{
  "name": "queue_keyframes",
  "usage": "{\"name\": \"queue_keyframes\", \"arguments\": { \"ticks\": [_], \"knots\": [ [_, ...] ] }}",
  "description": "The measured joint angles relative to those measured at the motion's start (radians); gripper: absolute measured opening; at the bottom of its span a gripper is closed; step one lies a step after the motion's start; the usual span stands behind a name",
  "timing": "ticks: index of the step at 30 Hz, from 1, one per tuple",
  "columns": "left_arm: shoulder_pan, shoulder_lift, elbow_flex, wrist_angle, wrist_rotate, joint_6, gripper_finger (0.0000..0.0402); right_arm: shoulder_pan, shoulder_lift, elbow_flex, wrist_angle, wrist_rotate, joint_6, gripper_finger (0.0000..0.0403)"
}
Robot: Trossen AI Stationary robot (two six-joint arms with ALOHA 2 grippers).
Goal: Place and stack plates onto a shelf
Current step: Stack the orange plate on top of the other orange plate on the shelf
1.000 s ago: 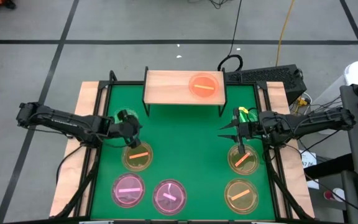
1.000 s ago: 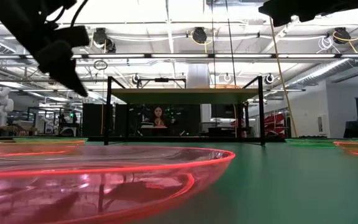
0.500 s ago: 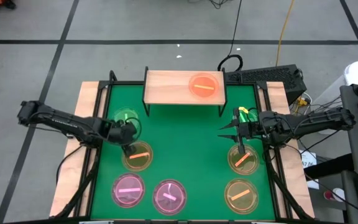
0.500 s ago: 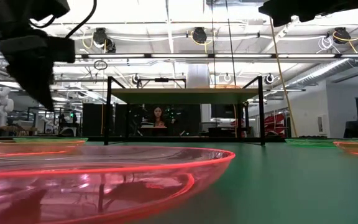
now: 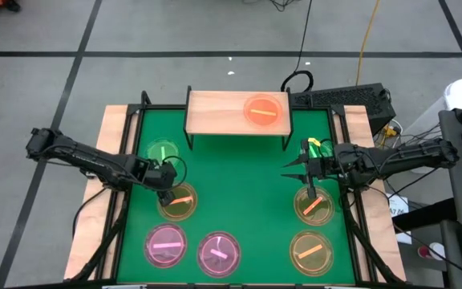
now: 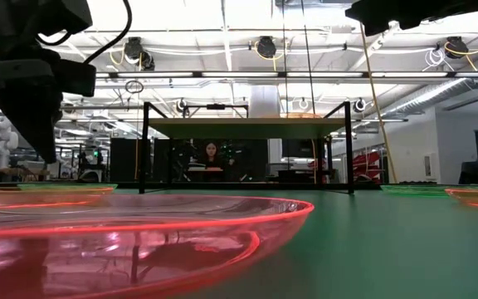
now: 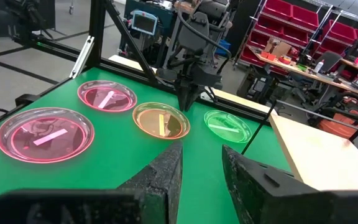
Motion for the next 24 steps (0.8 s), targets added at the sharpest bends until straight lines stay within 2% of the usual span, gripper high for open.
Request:
{"name": "queue_keyframes", "arguments": {
  "ticks": [7,17,24],
  "knots": [
    [0.020,0.000,-0.012,-0.029,0.001,0.046,0.0112,0.000,0.000,0.000,0.000,0.000,0.001,0.0096],
    [0.078,0.000,-0.151,0.089,0.045,0.025,0.0115,0.000,0.000,0.000,0.000,0.000,0.007,0.0096],
    [0.110,0.000,-0.166,0.130,0.078,0.008,0.0113,0.000,0.000,0.000,0.000,0.000,0.007,0.0096]
  ]
}}
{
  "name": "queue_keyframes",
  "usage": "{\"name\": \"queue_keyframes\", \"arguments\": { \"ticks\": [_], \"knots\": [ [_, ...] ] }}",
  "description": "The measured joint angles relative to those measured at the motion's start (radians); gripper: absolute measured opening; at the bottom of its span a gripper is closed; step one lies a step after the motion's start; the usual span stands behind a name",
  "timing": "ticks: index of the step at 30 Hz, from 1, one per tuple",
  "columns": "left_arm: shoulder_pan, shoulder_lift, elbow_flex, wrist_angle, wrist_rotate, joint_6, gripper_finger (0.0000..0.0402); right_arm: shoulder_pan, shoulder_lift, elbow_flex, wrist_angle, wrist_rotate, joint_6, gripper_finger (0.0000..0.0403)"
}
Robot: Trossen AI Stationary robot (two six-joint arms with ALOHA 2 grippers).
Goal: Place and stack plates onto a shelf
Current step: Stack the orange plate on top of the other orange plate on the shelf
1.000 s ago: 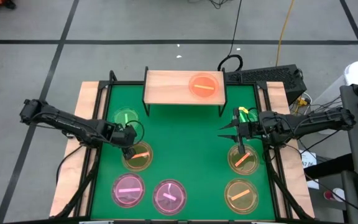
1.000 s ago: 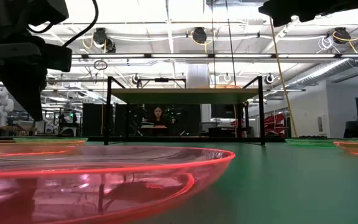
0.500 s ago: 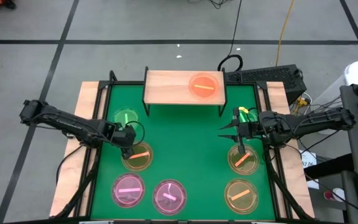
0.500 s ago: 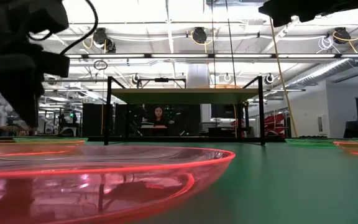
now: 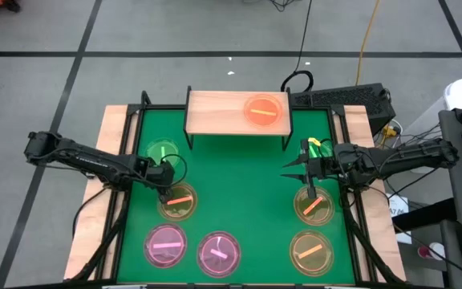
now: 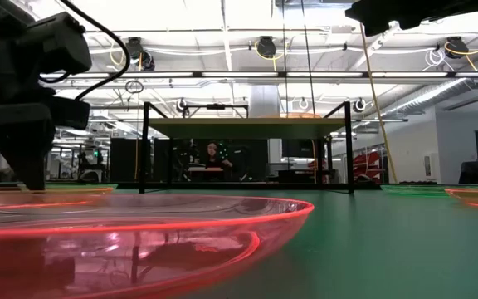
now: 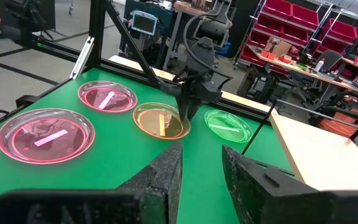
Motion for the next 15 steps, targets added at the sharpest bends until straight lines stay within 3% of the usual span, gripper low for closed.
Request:
{"name": "queue_keyframes", "arguments": {
  "ticks": [9,15],
  "knots": [
    [0.000,-0.001,0.000,0.009,0.015,-0.023,0.0010,0.000,0.000,0.000,0.000,0.000,0.000,0.0096],
    [0.000,-0.001,0.015,0.121,0.015,-0.034,0.0004,0.000,0.000,0.000,0.000,0.000,0.000,0.0096]
  ]
}}
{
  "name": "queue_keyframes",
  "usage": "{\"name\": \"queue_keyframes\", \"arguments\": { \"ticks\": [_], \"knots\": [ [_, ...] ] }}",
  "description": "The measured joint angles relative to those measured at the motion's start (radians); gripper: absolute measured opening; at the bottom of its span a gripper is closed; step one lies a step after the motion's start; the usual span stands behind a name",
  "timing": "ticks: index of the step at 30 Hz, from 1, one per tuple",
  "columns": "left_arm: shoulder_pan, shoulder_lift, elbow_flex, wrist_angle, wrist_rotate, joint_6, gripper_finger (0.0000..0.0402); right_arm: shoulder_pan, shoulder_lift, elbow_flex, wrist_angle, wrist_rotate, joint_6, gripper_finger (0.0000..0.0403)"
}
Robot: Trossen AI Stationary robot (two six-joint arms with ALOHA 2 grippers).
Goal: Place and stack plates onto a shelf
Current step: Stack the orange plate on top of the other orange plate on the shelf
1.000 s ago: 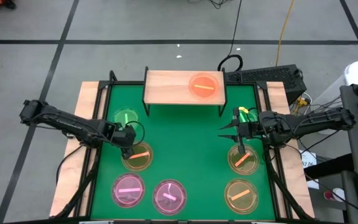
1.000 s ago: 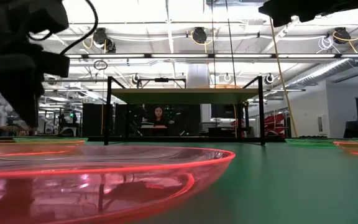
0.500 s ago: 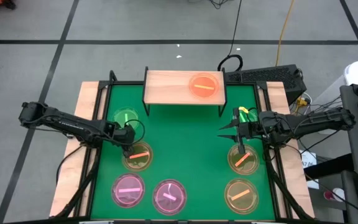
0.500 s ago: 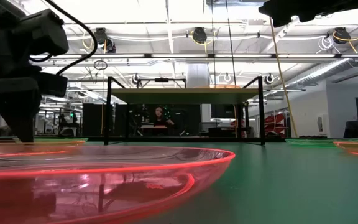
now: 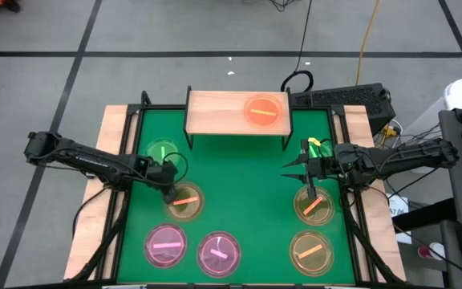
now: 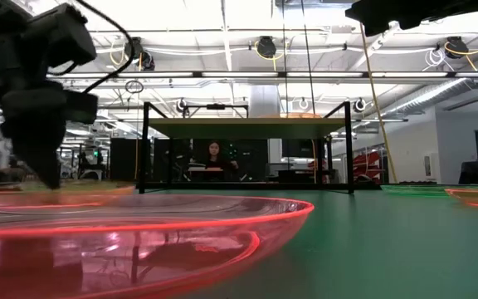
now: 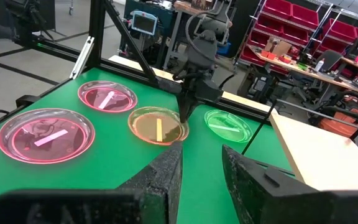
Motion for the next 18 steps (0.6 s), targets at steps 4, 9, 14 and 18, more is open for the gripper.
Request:
{"name": "queue_keyframes", "arguments": {
  "ticks": [4,9,14,18],
  "knots": [
    [0.005,0.000,0.068,0.061,-0.009,0.031,0.0003,0.000,0.000,0.000,0.000,0.001,-0.001,0.0096],
    [0.029,0.000,0.221,0.100,-0.058,0.099,0.0002,0.000,-0.001,0.000,0.001,0.026,-0.006,0.0096],
    [0.092,0.003,0.406,0.103,-0.141,0.234,0.0001,0.000,-0.040,0.000,0.000,0.023,-0.008,0.0096],
    [0.189,0.037,0.537,0.107,-0.154,0.340,0.0001,0.000,-0.095,0.000,0.004,0.025,-0.008,0.0096]
  ]
}}
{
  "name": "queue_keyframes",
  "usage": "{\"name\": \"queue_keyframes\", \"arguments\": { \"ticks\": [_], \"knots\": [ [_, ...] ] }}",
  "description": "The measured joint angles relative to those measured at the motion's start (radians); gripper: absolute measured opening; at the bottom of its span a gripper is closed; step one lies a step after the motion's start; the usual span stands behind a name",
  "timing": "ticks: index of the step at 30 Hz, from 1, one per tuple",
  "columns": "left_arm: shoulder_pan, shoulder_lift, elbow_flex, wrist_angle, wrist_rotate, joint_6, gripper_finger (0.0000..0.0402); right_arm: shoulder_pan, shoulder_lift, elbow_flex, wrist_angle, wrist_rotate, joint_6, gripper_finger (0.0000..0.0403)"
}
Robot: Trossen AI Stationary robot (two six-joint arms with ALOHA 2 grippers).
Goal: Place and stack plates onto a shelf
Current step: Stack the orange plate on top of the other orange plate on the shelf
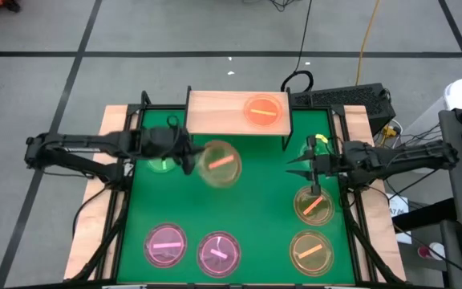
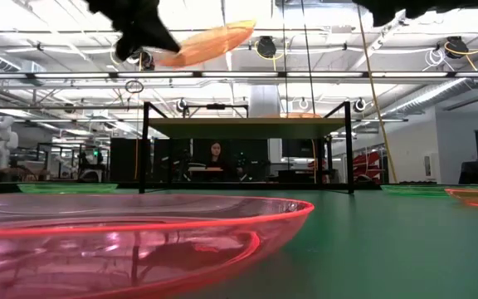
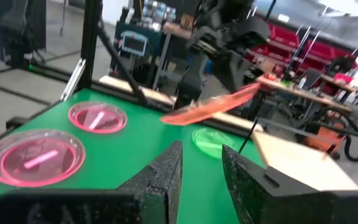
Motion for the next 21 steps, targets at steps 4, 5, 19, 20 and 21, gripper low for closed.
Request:
{"name": "queue_keyframes", "arguments": {
  "ticks": [4,5,19,20,21],
  "knots": [
    [0.121,0.077,0.129,0.024,0.026,0.089,0.0001,0.000,-0.046,0.000,-0.006,-0.002,0.000,0.0096],
    [0.153,0.104,0.163,0.029,0.057,0.104,0.0001,0.000,-0.053,0.000,-0.009,-0.002,0.000,0.0096],
    [0.418,0.611,0.658,0.049,0.351,0.153,0.0000,0.000,-0.066,0.000,-0.086,-0.003,0.000,0.0096],
    [0.425,0.640,0.680,0.049,0.361,0.150,0.0000,0.000,-0.068,0.000,-0.095,-0.003,0.000,0.0096],
    [0.432,0.669,0.700,0.049,0.374,0.146,0.0000,0.000,-0.070,0.000,-0.098,-0.003,0.000,0.0096]
  ]
}}
